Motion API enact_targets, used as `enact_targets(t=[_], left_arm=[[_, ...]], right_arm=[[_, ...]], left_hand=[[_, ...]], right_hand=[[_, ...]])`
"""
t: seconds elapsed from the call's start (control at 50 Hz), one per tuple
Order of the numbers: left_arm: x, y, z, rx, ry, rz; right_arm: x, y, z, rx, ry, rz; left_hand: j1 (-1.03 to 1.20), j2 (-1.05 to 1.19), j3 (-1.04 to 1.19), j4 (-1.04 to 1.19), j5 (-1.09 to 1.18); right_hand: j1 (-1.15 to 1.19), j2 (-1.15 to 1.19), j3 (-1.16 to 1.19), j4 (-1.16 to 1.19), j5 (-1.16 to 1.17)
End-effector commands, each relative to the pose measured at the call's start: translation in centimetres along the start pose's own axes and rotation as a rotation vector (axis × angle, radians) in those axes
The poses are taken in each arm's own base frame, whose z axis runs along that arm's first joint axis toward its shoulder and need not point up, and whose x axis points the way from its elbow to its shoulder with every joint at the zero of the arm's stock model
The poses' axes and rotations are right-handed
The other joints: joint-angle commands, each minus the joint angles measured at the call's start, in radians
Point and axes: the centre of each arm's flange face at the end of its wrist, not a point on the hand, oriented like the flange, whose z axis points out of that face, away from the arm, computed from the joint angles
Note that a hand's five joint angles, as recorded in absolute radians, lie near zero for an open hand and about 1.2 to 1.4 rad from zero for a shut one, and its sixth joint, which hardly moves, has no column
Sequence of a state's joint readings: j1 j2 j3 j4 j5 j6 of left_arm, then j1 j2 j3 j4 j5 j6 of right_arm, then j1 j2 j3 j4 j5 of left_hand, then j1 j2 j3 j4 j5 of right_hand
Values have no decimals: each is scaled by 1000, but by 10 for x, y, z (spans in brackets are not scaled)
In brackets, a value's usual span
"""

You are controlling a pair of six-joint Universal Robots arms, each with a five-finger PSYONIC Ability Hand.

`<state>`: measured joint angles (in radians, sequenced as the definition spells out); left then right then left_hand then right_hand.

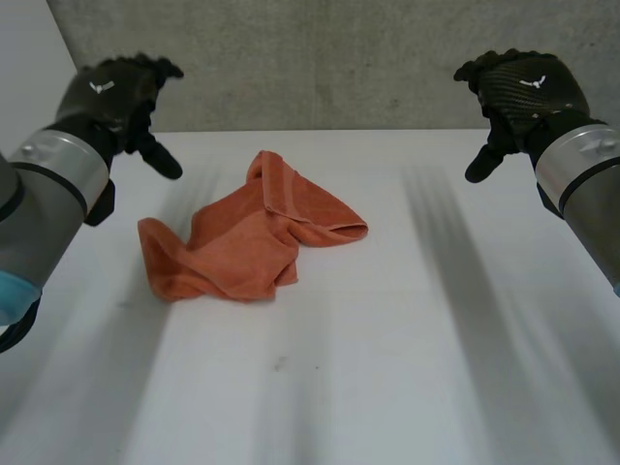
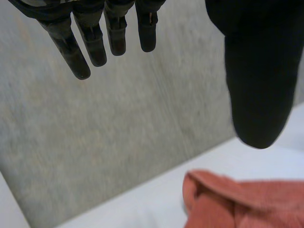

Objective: Fold the laundry

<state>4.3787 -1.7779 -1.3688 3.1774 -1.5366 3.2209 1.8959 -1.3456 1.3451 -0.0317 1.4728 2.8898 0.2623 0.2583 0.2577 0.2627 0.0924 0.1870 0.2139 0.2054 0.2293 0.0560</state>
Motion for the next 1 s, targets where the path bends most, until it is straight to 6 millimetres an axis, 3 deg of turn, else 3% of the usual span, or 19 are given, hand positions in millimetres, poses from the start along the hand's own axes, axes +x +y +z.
enact_targets(t=[0.02,0.06,0.08,0.14,0.3,0.34,0.38,0.42,0.44,0.5,0.54,0.56,0.6,0.64,0.72,0.82,0.94,1.0], left_arm=[[-12,70,26,-280,0,209],[-13,77,28,-296,3,230],[-16,93,34,-327,7,267],[-22,110,41,-346,-1,282],[-30,155,58,-365,-22,286],[-33,162,60,-374,-25,283],[-33,164,60,-377,-24,282],[-33,166,59,-385,-20,282],[-33,165,59,-384,-22,283],[-34,153,57,-365,-35,284],[-35,132,54,-320,-43,287],[-34,111,49,-276,-50,288],[-35,101,46,-254,-54,284],[-28,69,29,-183,-46,289],[-12,36,8,-100,-20,294],[12,15,-24,-40,40,305],[17,4,-56,-13,52,307],[17,2,-72,-7,52,307]], right_arm=[[-5,16,6,-43,-29,2],[-7,21,8,-57,-34,2],[-7,23,9,-61,-33,3],[-9,29,10,-76,-39,5],[-12,45,16,-116,-51,9],[-13,50,18,-130,-53,10],[-14,55,20,-140,-49,12],[-15,60,23,-152,-51,14],[-15,62,24,-156,-53,16],[-19,65,24,-176,-68,30],[-24,64,23,-185,-84,32],[-32,62,22,-188,-109,32],[-36,62,22,-191,-122,34],[-56,59,22,-186,-194,51],[-80,58,25,-161,-328,79],[-96,57,32,-106,-479,75],[-132,58,39,3,-610,-120],[-138,59,38,17,-621,-157]], left_hand=[[51,55,56,51,46],[54,58,59,54,49],[57,61,62,56,52],[63,67,67,62,58],[265,269,270,265,260],[590,593,594,589,585],[722,726,727,722,717],[1132,1136,1137,1131,1127],[1134,1138,1139,1134,1129],[1134,1138,1139,1134,1129],[1134,1138,1139,1134,1129],[1134,1138,1139,1134,1129],[1134,1138,1139,1134,1129],[1134,1138,1139,1134,1129],[1134,1138,1139,1134,1129],[1134,1138,1139,1134,1129],[1134,1138,1139,1134,1129],[1134,1138,1139,1134,1129]], right_hand=[[-13,-39,-31,-55,-56],[-13,-39,-31,-55,-56],[-13,-39,-31,-55,-56],[-13,-39,-31,-55,-56],[-13,-39,-31,-55,-56],[-13,-39,-31,-55,-56],[-13,-39,-31,-55,-56],[-13,-39,-31,-55,-56],[-13,-39,-31,-55,-56],[-13,-39,-31,-55,-56],[-13,-39,-31,-55,-56],[-13,-39,-31,-55,-56],[-13,-39,-31,-55,-56],[-13,-39,-31,-55,-56],[-13,-39,-31,-55,-56],[-13,-39,-31,-55,-56],[33,6,14,-9,-11],[36,9,18,-6,-8]])
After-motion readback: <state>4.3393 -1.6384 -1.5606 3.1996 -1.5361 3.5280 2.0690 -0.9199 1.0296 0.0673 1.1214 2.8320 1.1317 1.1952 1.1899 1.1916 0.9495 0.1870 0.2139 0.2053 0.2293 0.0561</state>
